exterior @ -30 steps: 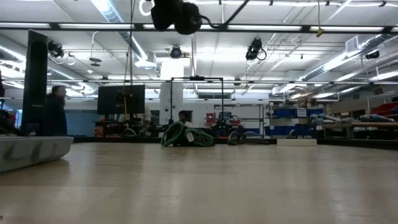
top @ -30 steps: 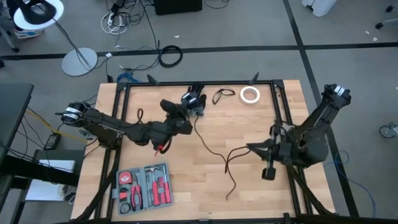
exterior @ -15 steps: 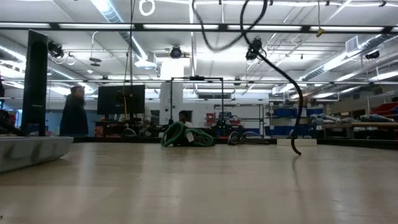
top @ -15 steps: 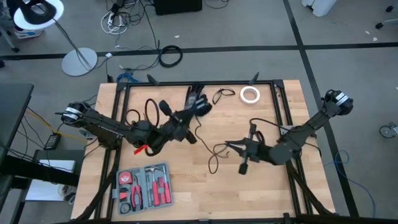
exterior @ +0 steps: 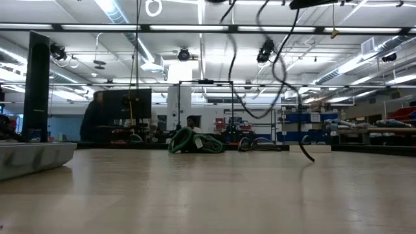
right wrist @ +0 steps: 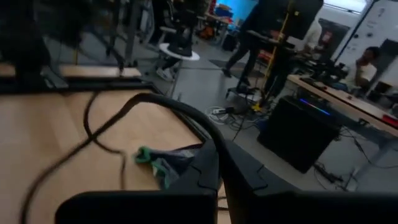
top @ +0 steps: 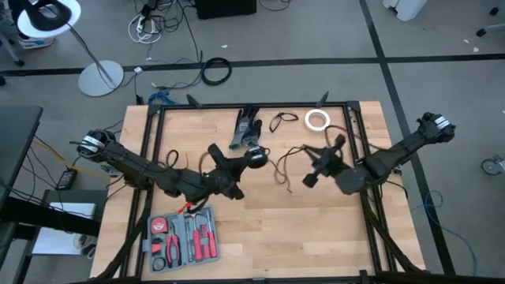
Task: Coil cords
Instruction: Uncoil the black wire from the spool
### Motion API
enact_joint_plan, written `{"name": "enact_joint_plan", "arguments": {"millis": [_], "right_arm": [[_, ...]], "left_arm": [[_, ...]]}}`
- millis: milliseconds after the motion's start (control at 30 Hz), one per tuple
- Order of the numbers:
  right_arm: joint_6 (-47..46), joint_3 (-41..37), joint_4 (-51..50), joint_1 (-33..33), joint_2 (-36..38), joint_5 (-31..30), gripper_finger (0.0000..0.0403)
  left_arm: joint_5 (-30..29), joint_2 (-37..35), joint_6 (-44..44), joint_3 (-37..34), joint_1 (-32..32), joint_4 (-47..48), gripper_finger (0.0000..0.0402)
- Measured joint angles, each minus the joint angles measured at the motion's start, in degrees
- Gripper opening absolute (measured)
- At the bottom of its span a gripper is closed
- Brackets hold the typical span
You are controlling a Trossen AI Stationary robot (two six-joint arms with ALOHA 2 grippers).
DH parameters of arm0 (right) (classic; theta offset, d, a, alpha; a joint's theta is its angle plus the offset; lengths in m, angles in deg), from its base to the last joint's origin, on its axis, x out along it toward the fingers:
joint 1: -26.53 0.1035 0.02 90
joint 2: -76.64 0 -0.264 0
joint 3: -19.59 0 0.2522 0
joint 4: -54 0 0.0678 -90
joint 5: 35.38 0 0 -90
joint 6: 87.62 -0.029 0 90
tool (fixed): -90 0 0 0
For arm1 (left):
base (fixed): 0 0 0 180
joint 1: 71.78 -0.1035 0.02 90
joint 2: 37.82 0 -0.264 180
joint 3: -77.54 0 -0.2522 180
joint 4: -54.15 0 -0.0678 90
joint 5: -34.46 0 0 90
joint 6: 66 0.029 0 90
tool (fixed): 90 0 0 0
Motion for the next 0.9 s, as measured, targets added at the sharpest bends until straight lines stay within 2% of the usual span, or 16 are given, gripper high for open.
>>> {"name": "enact_joint_plan", "arguments": {"millis": [167, 333, 500, 567, 767, 900], "right_arm": [[-0.02, 0.0, 0.91, 4.4, 4.63, -1.48, 0.0005], [2.16, 0.0, 5.87, 10.13, 6.0, -0.26, 0.0005], [7.61, 0.0, 14.3, 15.38, 5.17, 6.78, 0.0007], [8.46, 0.0, 16.18, 16.9, 4.61, 7.71, 0.001], [7.75, 0.0, 14.52, 18.58, 3.01, 7.9, 0.0028], [2.89, 0.0, 9.03, 18.54, 2.4, 8.72, 0.0061]], "left_arm": [[-10.88, -0.04, 3.87, 0.0, -0.91, 5.85, 0.0], [-16.31, -0.07, 9.44, 0.0, -3.45, 7.5, 0.0], [-16.15, -0.07, 10.71, 0.0, -6.08, 7.56, 0.0], [-15.02, -0.07, 10.36, 0.0, -6.59, 7.55, 0.0], [-12.24, -0.07, 10.44, 0.0, -6.59, 4.53, 0.0], [-13.03, -0.09, 13.47, 0.0, -6.25, 2.05, 0.0]]}}
